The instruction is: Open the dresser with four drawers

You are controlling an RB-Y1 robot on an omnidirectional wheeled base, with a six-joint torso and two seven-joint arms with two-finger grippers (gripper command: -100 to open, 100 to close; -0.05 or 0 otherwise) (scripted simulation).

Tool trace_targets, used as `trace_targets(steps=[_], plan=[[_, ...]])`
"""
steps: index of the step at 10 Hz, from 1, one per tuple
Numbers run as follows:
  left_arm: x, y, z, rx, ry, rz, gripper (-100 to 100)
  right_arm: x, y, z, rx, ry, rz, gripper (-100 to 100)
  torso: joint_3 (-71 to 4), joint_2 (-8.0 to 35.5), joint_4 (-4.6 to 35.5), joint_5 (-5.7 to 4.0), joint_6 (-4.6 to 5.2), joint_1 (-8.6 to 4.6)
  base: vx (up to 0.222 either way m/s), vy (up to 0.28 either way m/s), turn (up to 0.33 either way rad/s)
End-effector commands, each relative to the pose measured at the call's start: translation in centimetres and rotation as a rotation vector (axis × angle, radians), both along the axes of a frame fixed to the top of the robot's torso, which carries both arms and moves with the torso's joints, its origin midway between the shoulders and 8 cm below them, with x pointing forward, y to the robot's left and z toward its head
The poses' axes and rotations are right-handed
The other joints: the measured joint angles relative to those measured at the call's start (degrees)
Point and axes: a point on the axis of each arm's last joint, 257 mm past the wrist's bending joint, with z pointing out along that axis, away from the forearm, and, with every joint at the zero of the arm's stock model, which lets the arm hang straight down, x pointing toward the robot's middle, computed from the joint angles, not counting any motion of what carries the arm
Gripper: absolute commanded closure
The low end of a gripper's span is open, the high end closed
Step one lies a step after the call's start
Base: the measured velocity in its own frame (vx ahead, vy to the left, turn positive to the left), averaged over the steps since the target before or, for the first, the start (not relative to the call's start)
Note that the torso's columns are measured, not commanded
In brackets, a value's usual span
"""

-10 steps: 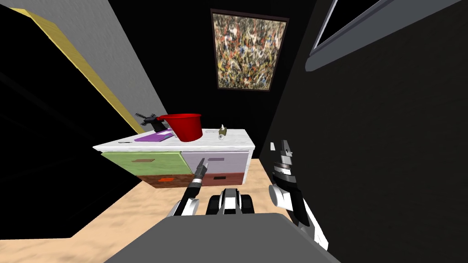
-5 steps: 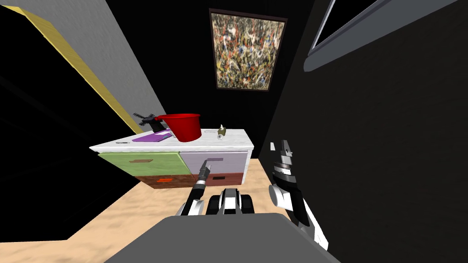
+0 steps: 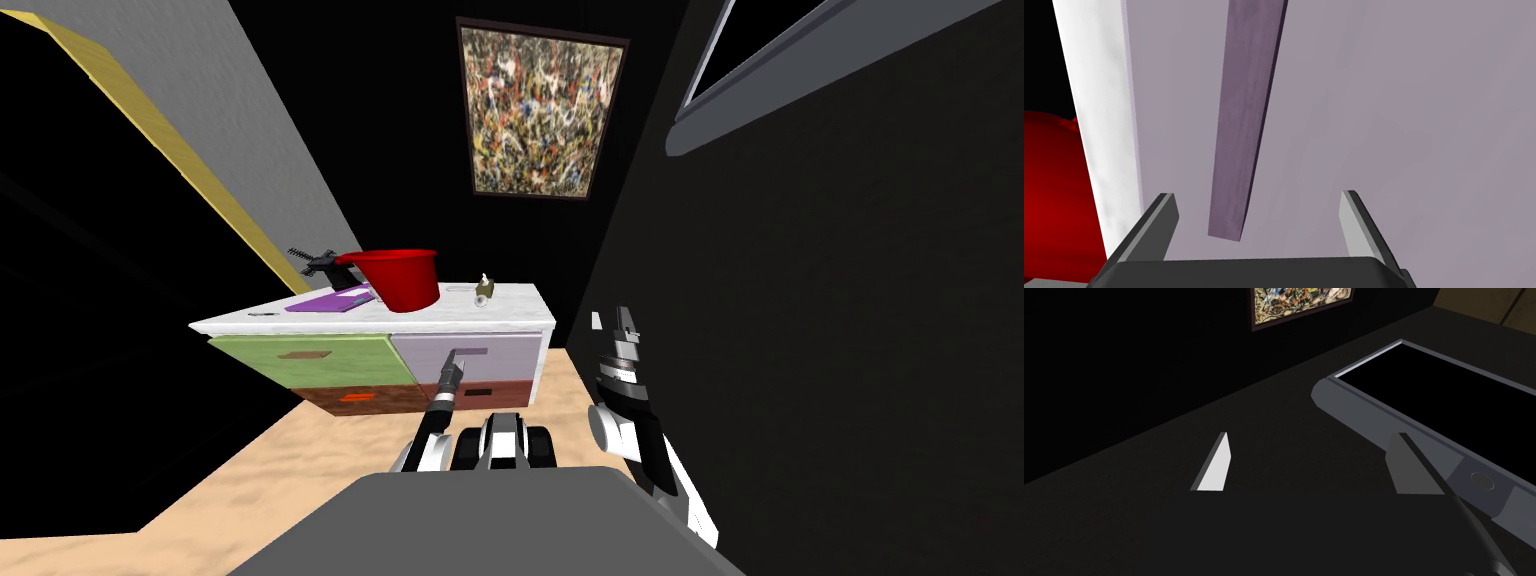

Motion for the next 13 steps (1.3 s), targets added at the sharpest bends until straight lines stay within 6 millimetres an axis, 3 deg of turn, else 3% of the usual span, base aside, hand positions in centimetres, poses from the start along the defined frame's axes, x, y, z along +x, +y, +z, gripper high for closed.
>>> trace_targets(steps=[1, 6, 7, 13], plan=[[-0.2, -0.1, 0.2, 0.0, -0.002, -0.003, 100, 0.0, 0.0, 0.0, 0.0, 0.0, 0.0, 0, 0.1, 0.1, 0.0, 0.01, 0.02, -0.01, -0.092, -0.008, 0.033], [-0.5, -0.2, 0.6, 0.001, -0.004, -0.007, 100, 0.0, 0.0, 0.0, 0.0, 0.0, 0.0, 0, 0.0, 0.0, 0.0, -0.03, 0.01, -0.07, -0.167, -0.004, 0.009], [-0.7, 0.8, 0.5, 0.038, 0.001, -0.019, -100, 0.0, 0.0, 0.0, 0.0, 0.0, 0.0, 0, -0.1, -0.3, 0.0, -0.01, 0.01, -0.01, -0.015, -0.003, -0.003], [0.2, 3.2, 0.7, 0.118, 0.026, -0.04, -100, 0.0, 0.0, 0.0, 0.0, 0.0, 0.0, 0, 0.0, -0.1, 0.0, -0.02, 0.01, -0.07, 0.065, -0.005, -0.001]])
